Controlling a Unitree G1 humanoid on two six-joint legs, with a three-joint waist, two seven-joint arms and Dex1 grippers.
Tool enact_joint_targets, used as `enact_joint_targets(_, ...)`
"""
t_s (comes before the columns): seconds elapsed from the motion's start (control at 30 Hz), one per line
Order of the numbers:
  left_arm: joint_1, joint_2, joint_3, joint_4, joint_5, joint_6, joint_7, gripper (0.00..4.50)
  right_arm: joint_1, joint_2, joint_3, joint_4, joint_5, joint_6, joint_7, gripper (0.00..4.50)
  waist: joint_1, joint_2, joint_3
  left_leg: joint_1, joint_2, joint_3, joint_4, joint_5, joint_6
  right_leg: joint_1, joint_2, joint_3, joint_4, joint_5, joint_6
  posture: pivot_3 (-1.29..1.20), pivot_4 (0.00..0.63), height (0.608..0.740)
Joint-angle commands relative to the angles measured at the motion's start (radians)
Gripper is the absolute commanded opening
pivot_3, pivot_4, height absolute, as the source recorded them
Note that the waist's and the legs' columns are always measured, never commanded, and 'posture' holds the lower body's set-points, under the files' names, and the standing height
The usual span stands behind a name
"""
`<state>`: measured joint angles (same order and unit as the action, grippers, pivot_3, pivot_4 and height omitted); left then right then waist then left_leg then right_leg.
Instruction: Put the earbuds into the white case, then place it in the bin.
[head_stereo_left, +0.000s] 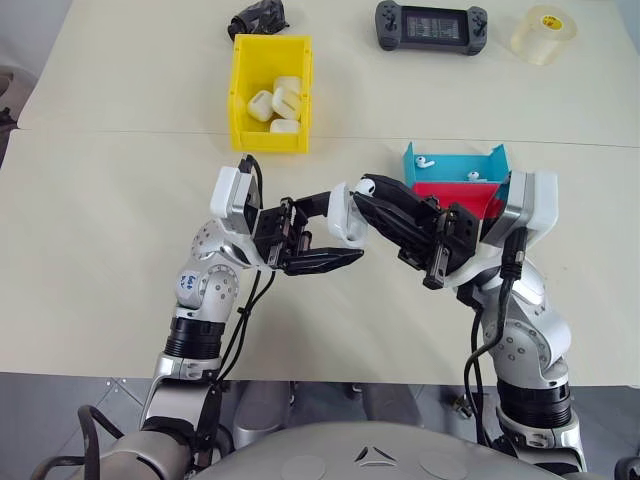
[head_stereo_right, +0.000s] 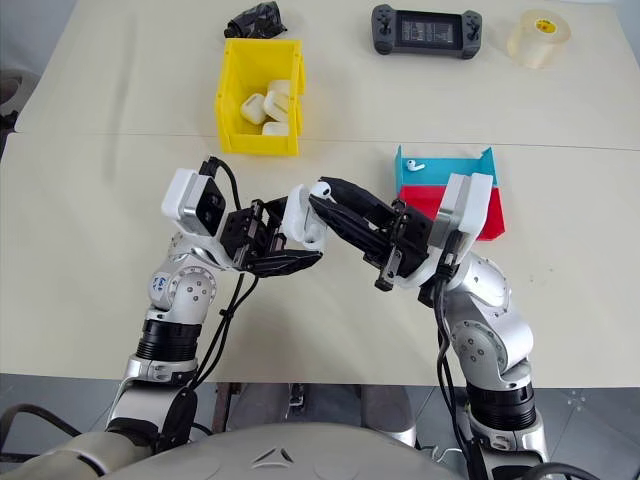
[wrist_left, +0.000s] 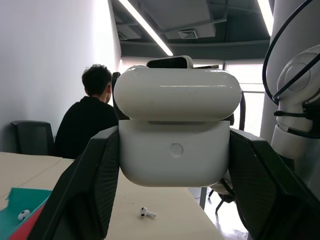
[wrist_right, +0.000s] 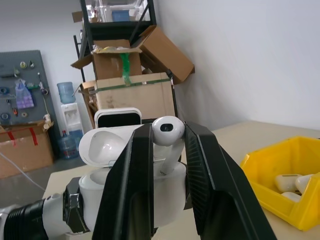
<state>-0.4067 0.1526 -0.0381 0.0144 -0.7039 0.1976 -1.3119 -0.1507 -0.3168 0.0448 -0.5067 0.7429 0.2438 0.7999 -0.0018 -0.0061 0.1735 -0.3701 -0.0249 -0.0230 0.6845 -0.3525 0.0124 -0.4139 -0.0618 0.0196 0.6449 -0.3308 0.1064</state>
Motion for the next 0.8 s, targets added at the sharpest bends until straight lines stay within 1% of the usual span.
enact_joint_targets(0.03, -0.036, -0.021, -0.002, -0.043, -0.023, -0.026, -0.008, 2.81, 0.004, -0.044, 0.025, 0.031, -0.053, 0.011, 0.031, 0.51, 0.0, 0.0, 0.0, 0.0, 0.0, 0.0, 0.0, 0.0, 0.0, 0.0, 0.0, 0.0, 0.0, 0.0, 0.0, 0.0, 0.15, 0.74)
enact_joint_targets(0.43, -0.056, -0.05, 0.014, -0.022, -0.015, -0.039, 0.0, 2.81, -0.001, -0.131, 0.031, 0.044, -0.067, -0.022, 0.13, 0.51, 0.0, 0.0, 0.0, 0.0, 0.0, 0.0, 0.0, 0.0, 0.0, 0.0, 0.0, 0.0, -0.001, 0.0, 0.0, 0.0, 0.15, 0.74)
enact_joint_targets(0.8, -0.056, -0.065, 0.002, -0.022, -0.006, -0.045, -0.007, 2.81, 0.034, -0.195, -0.027, 0.044, -0.04, -0.061, 0.182, 0.51, 0.001, 0.0, 0.0, 0.0, 0.0, 0.0, 0.0, 0.0, 0.0, 0.0, 0.0, 0.0, -0.001, 0.0, 0.0, 0.0, 0.15, 0.74)
